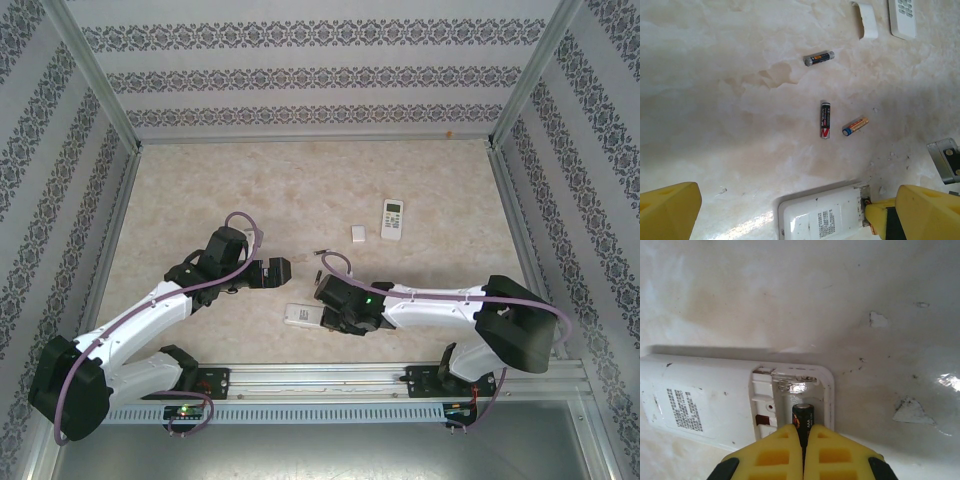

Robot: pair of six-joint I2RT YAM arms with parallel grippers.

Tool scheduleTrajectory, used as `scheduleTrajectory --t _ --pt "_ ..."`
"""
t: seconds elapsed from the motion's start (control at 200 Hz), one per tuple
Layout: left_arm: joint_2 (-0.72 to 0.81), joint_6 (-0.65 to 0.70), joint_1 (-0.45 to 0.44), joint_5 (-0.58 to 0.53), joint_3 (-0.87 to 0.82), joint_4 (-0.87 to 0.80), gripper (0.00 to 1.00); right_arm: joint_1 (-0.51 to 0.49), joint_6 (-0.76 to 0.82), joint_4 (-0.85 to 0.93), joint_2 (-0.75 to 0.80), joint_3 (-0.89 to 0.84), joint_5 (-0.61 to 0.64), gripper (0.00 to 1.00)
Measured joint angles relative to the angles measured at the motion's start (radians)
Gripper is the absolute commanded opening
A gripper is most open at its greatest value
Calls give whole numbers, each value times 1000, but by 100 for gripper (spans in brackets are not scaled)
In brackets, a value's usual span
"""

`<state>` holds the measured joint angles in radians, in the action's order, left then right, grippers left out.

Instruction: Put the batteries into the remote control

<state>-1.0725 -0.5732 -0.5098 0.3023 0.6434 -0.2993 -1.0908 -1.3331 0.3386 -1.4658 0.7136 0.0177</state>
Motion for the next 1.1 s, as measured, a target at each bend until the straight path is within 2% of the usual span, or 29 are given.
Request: scheduleTrajectory --t 0.215,0.53,0.684,0.974,1.099 --pt "0 0 0 -7 0 0 100 0 3 -4 -4 4 0 7" --pt "-5 -11 0 -11 -18 23 100 0 28 -26 -3 5 13 22" --pt "-19 -33 -7 -7 -46 35 100 0 30 -28 -3 5 16 22" --pt "-77 -111 -132 1 -103 63 90 0 26 -29 62 -27 16 21" --pt "-115 -137 -153 1 -114 64 82 -1 26 -29 63 -38 15 20"
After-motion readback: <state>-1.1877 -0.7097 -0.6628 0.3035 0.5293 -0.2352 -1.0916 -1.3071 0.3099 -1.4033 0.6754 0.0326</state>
